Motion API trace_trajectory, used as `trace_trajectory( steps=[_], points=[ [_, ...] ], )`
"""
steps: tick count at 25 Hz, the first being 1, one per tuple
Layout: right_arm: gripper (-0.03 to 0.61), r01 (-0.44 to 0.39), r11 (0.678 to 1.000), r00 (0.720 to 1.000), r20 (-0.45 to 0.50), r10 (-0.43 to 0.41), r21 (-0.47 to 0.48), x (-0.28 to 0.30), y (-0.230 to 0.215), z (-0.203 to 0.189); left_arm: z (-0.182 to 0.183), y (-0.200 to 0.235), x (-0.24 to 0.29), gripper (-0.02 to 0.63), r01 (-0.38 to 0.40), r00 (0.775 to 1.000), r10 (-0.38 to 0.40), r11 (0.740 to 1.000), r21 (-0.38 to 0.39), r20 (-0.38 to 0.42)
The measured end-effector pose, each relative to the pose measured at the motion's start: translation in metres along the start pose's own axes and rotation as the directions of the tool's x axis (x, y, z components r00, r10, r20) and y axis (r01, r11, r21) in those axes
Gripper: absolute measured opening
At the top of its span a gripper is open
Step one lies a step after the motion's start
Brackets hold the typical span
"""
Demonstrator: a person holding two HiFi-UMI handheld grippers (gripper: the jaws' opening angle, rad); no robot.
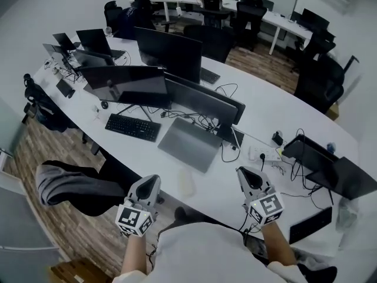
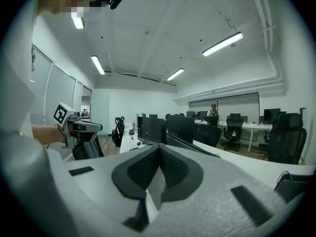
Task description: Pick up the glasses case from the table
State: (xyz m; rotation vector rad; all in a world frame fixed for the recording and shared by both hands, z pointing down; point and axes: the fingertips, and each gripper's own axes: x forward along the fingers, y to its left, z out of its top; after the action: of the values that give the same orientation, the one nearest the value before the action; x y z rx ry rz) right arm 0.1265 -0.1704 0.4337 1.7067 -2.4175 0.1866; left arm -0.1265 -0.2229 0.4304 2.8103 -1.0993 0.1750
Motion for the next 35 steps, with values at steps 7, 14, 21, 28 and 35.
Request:
trace_trajectory(
  steps=[7, 14, 21, 28, 35],
  points=[
    [-0.002, 0.080, 0.997, 0.997, -0.010, -0.080, 0.006, 0.012, -0.005, 0.002, -0.011, 0.030, 0.018, 0.014, 0.043, 0.999, -0.043, 0.998, -0.047, 0.003],
    [-0.002, 0.125, 0.992, 0.992, -0.029, -0.125, 0.007, 0.019, -0.006, 0.001, -0.002, 0.026, 0.036, 0.279, 0.188, 0.981, -0.193, 0.972, -0.137, -0.018],
    [0.000, 0.157, 0.988, 0.986, -0.054, -0.157, 0.007, 0.019, -0.003, -0.005, -0.029, 0.024, 0.051, 0.353, 0.238, 0.967, -0.246, 0.965, -0.113, -0.060],
    [-0.002, 0.202, 0.979, 0.975, -0.094, -0.199, 0.019, 0.008, -0.007, -0.022, -0.062, 0.022, 0.063, 0.354, 0.250, 0.953, -0.267, 0.960, -0.125, -0.144],
    [0.000, 0.225, 0.974, 0.965, -0.146, -0.217, 0.040, 0.001, -0.006, -0.043, -0.102, 0.016, 0.077, 0.354, 0.253, 0.931, -0.280, 0.957, -0.139, -0.234]
  ],
)
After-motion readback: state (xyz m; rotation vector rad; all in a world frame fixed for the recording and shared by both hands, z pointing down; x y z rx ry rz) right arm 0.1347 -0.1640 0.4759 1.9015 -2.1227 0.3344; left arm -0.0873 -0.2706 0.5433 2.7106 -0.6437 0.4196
